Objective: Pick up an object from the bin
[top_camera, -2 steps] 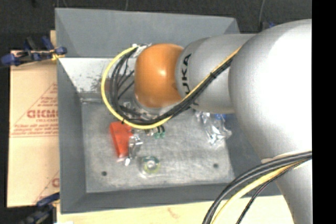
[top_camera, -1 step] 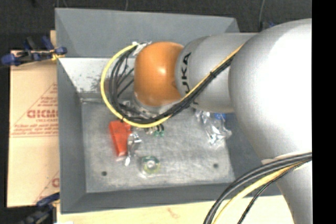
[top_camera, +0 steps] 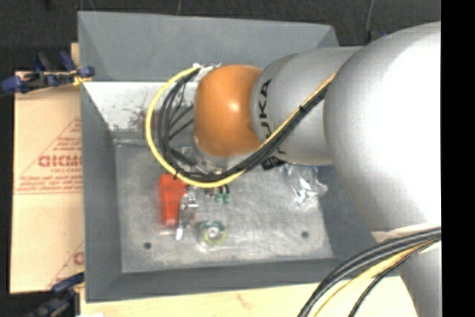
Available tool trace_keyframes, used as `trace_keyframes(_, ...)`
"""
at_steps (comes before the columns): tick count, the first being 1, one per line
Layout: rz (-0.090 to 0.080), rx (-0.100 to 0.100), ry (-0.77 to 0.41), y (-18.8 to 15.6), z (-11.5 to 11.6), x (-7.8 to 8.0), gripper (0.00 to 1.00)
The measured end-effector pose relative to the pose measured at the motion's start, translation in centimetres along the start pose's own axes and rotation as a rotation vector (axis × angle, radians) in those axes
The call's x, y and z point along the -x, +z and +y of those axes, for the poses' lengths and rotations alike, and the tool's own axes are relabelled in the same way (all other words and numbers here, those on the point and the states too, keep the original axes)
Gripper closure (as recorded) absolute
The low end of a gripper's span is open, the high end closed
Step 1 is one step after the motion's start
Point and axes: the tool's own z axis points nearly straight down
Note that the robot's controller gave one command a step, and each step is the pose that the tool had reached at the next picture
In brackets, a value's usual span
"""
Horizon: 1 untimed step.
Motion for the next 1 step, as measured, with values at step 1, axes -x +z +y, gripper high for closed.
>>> trace_keyframes(1,-0.025,0.009,0.122,1.82,-1.09,-3.09,1.0)
